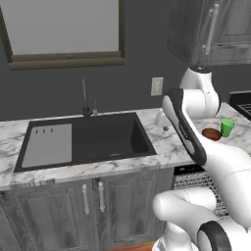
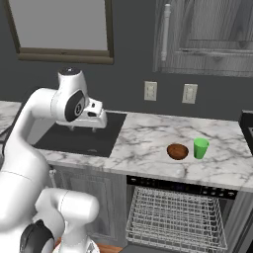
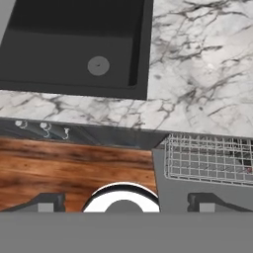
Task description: Pick up the cup and bowl from the counter, place them in the dishwasher, and close the dishwasher door.
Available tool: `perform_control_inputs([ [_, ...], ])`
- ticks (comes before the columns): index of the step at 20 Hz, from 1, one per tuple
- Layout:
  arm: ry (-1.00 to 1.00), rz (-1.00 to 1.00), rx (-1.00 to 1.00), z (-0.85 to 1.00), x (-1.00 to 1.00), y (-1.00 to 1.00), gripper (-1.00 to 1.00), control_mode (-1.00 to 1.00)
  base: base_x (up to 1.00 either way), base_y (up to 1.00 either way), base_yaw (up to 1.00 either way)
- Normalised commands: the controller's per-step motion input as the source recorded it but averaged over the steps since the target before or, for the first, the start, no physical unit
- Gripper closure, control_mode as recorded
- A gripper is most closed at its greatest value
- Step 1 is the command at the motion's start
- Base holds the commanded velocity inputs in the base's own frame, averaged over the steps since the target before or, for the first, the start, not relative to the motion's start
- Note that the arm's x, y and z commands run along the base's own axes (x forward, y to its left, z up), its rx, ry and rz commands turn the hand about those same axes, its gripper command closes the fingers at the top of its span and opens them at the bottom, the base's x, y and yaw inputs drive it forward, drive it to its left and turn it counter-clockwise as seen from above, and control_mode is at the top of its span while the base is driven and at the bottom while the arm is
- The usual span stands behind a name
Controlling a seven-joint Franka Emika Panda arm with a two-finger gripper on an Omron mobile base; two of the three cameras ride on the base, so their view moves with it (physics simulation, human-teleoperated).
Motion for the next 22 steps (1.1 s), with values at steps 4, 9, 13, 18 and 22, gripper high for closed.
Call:
perform_control_inputs([
  [4,0.00,0.00,-0.05,-0.11,-0.01,-0.17,-1.00,-1.00,0.00,0.00,0.00],
  [9,0.00,0.00,-0.05,-0.20,0.00,-0.19,-1.00,-1.00,0.00,0.00,0.00],
  [13,0.00,0.00,0.00,-0.26,0.00,-0.27,-1.00,-1.00,0.00,0.00,0.00],
  [18,0.00,0.00,0.00,-0.26,0.00,-0.38,-1.00,-1.00,0.00,0.00,0.00],
  [22,0.00,0.00,0.00,-0.24,0.00,-0.43,-1.00,-1.00,0.00,0.00,0.00],
])
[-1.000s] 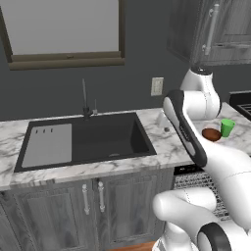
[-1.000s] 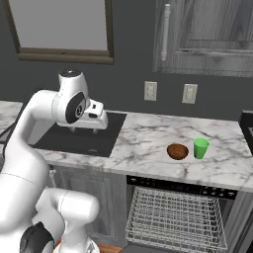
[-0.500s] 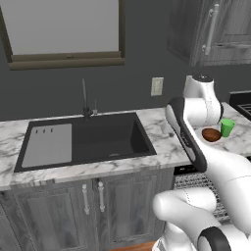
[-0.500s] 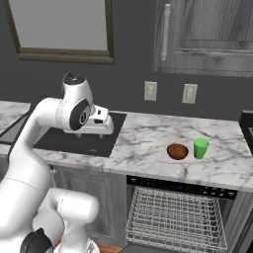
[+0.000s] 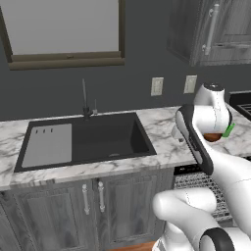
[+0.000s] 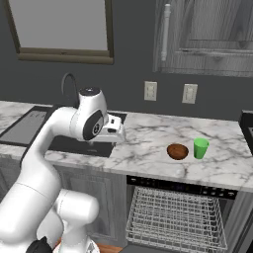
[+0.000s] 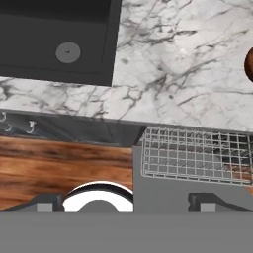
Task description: Pick up the cup and bowl from the counter, place them in the dishwasher, and close the dishwasher door.
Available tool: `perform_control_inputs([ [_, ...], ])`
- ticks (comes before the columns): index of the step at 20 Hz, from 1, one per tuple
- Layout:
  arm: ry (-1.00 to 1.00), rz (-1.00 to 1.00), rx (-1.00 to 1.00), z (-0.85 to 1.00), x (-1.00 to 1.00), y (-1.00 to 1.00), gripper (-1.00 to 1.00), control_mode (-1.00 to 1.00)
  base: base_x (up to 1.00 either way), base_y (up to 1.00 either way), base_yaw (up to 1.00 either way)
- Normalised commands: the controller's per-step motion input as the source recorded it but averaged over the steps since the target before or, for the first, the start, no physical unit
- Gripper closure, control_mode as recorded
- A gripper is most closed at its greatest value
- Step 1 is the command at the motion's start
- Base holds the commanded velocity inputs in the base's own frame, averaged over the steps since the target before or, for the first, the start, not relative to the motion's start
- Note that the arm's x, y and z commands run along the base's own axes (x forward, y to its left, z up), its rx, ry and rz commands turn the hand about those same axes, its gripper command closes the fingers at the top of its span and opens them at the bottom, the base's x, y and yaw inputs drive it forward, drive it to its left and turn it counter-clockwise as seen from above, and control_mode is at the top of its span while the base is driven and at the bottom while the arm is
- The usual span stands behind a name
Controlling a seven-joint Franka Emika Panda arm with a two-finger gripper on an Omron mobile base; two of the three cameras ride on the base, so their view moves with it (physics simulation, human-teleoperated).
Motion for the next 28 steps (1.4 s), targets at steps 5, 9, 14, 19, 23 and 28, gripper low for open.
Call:
perform_control_inputs([
  [5,0.00,0.00,0.00,-0.20,0.01,-0.38,-1.00,-1.00,0.00,0.00,0.00],
  [9,0.00,0.00,0.00,-0.15,0.07,-0.35,-1.00,-1.00,0.00,0.00,0.00],
  [14,0.00,0.00,0.00,-0.03,0.07,-0.34,-1.00,-1.00,0.00,0.00,0.00],
  [19,0.00,0.00,0.00,0.00,0.18,-0.34,-1.00,-1.00,0.00,0.00,0.00],
  [23,0.00,0.00,0.00,-0.04,0.27,-0.33,-1.00,-1.00,0.00,0.00,0.00],
  [28,0.00,0.00,0.00,-0.08,0.29,-0.33,-1.00,-1.00,0.00,0.00,0.00],
])
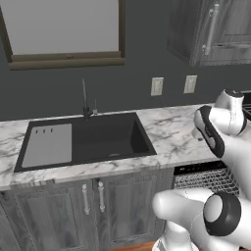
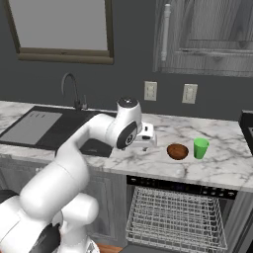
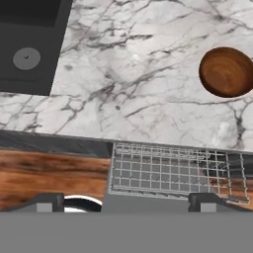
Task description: Pick up the cup and bowl from the counter, place them in the dishwasher, and close the dishwasher door.
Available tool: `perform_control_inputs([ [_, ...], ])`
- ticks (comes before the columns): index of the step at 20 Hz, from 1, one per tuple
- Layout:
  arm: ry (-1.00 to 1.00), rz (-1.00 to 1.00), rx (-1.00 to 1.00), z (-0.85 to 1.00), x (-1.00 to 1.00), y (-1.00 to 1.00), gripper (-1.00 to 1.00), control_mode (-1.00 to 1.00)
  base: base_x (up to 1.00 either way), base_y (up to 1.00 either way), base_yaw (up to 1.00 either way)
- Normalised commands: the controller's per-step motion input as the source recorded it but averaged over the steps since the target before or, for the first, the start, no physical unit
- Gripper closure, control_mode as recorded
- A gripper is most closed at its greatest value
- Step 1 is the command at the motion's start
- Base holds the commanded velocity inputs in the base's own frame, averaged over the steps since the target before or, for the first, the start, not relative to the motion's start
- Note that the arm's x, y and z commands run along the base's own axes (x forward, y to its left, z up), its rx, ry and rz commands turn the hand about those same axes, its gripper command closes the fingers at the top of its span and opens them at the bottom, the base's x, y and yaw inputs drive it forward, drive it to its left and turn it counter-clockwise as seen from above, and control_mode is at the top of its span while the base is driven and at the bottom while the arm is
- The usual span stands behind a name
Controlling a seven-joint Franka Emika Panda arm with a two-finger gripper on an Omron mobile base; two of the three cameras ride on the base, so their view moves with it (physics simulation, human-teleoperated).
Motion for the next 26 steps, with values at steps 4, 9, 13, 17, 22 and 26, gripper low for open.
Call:
perform_control_inputs([
  [4,0.00,0.00,-0.01,-0.10,0.27,-0.31,-1.00,-1.00,0.00,0.00,0.00],
  [9,0.00,0.00,-0.02,-0.09,0.22,-0.34,-1.00,-1.00,0.00,0.00,0.00],
  [13,0.00,0.00,-0.03,-0.05,0.25,-0.27,-1.00,-1.00,0.00,0.00,0.00],
  [17,0.00,0.00,-0.04,-0.05,0.27,-0.22,-1.00,-1.00,0.00,0.00,0.00],
  [22,0.00,0.00,-0.05,-0.06,0.33,-0.21,-1.00,-1.00,0.00,0.00,0.00],
  [26,0.00,0.00,-0.05,-0.04,0.36,-0.25,-1.00,-1.00,0.00,0.00,0.00],
])
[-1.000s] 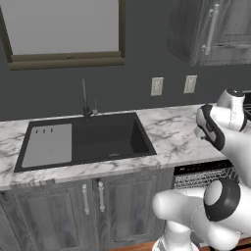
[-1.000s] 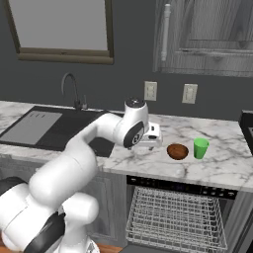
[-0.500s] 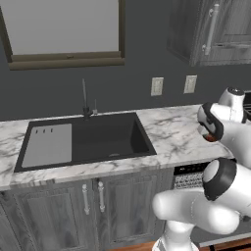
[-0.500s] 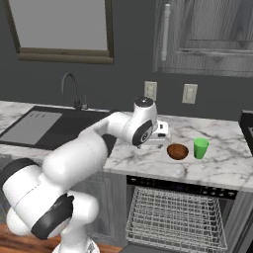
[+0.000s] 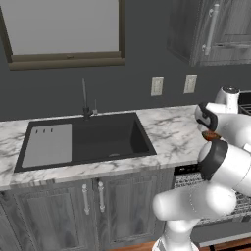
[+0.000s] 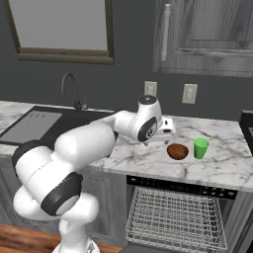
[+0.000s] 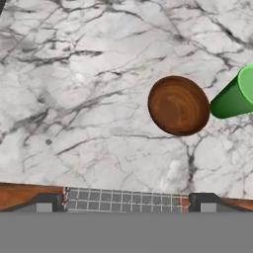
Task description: Pick up the cup and bowl from the counter, place them in the dishwasher, and close the dishwasher door.
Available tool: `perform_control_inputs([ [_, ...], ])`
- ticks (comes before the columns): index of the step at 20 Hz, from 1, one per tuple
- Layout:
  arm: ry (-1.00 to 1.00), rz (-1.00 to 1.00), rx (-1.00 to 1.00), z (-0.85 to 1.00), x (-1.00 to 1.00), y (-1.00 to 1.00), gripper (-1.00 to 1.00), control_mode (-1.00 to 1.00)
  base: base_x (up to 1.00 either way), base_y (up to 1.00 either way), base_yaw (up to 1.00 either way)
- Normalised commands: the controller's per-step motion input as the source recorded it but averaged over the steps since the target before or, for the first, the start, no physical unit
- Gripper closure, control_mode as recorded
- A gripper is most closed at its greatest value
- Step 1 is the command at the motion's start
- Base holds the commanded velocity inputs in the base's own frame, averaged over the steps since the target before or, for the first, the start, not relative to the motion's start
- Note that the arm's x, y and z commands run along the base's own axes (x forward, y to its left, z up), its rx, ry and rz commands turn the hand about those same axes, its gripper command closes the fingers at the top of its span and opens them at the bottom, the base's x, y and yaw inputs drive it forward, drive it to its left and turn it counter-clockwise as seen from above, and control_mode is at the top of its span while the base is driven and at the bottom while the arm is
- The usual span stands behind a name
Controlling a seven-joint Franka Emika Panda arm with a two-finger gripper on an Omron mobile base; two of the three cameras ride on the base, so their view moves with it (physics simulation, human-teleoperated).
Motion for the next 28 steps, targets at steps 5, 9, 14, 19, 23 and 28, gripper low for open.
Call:
perform_control_inputs([
  [5,0.00,0.00,-0.01,-0.17,0.34,-0.29,-1.00,-1.00,0.00,0.00,0.00],
  [9,0.00,0.00,-0.01,-0.14,0.31,-0.31,-1.00,-1.00,0.00,0.00,0.00],
  [14,0.00,0.00,-0.01,-0.04,0.22,-0.30,-1.00,-1.00,0.00,0.00,0.00],
  [19,0.00,0.00,0.00,0.00,0.19,-0.29,-1.00,-1.00,0.00,0.00,0.00],
  [23,0.00,0.00,0.00,-0.01,0.18,-0.29,-1.00,-1.00,0.00,0.00,0.00],
  [28,0.00,0.00,0.00,-0.09,0.18,-0.27,-1.00,-1.00,0.00,0.00,0.00],
])
